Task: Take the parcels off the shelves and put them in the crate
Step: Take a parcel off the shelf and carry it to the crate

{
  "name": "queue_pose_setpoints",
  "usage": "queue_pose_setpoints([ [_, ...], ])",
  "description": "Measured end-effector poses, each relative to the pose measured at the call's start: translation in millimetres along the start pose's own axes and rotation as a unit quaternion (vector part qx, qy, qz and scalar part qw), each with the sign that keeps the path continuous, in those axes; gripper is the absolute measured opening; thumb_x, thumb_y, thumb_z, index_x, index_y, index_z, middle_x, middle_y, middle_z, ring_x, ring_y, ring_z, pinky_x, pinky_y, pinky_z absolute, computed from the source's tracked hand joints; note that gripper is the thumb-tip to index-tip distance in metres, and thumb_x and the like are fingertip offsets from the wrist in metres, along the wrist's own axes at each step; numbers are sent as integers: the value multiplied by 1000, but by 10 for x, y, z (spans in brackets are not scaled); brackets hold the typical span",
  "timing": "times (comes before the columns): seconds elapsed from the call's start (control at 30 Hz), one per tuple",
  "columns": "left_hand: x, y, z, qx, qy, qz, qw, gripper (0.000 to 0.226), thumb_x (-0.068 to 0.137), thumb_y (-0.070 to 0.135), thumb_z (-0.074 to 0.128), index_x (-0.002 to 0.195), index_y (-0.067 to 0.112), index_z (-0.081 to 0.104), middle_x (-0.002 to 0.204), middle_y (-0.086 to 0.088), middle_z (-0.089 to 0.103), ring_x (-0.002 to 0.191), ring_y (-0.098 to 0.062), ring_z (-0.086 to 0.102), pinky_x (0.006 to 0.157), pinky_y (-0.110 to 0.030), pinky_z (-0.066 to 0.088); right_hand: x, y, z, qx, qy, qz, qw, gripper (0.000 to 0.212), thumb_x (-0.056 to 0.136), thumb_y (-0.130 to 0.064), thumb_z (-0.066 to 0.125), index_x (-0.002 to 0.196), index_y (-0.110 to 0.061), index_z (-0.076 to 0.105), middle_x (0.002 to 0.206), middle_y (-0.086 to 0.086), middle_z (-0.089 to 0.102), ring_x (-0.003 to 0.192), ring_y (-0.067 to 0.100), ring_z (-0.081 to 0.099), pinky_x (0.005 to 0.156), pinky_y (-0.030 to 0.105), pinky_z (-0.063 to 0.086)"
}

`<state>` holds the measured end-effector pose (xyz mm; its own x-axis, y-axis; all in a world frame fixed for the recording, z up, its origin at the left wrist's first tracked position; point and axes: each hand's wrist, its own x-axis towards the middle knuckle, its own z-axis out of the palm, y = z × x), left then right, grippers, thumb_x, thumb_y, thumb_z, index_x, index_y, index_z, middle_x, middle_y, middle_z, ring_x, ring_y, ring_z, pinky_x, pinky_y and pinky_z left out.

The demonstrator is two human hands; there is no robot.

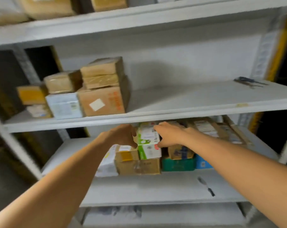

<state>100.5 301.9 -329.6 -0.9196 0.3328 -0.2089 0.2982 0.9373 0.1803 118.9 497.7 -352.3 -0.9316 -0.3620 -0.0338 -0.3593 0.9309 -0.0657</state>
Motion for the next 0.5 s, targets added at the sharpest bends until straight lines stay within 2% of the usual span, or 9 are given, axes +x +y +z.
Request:
queue_pose_setpoints([
  [0.13, -373, -730, 97, -26, 0, -80, 996, 53, 77, 25, 80, 123, 10, 61, 113, -5, 69, 106, -24, 62, 87, -28, 48, 396, -646, 126, -13, -13, -84, 996, 34, 77, -36, 65, 97, -17, 45, 111, 11, 52, 100, 30, 56, 72, 34, 45],
  [0.27, -626, -1365, 194, -29, -5, -134, 991, 54, 77, 29, 79, 126, 13, 60, 114, -4, 69, 105, -23, 62, 89, -29, 49, 742, -1235, 338, -5, -24, -137, 990, 43, 76, -38, 66, 106, -13, 51, 115, 15, 53, 107, 32, 55, 82, 35, 48],
  [0.37, -662, -1780, 234, -29, -8, -155, 988, 56, 75, 32, 80, 125, 15, 60, 113, -3, 69, 103, -22, 63, 90, -31, 50, 970, -1515, 466, -13, -16, -146, 989, 37, 75, -39, 65, 100, -17, 49, 107, 11, 56, 98, 30, 58, 80, 42, 53],
  [0.5, -531, -2238, 348, -35, -16, -167, 985, 59, 73, 35, 81, 126, 18, 59, 115, -1, 68, 100, -21, 64, 87, -31, 51, 1217, -1709, 595, -29, -21, -143, 989, 36, 73, -39, 64, 96, -18, 47, 100, 6, 56, 88, 24, 57, 73, 40, 53],
])
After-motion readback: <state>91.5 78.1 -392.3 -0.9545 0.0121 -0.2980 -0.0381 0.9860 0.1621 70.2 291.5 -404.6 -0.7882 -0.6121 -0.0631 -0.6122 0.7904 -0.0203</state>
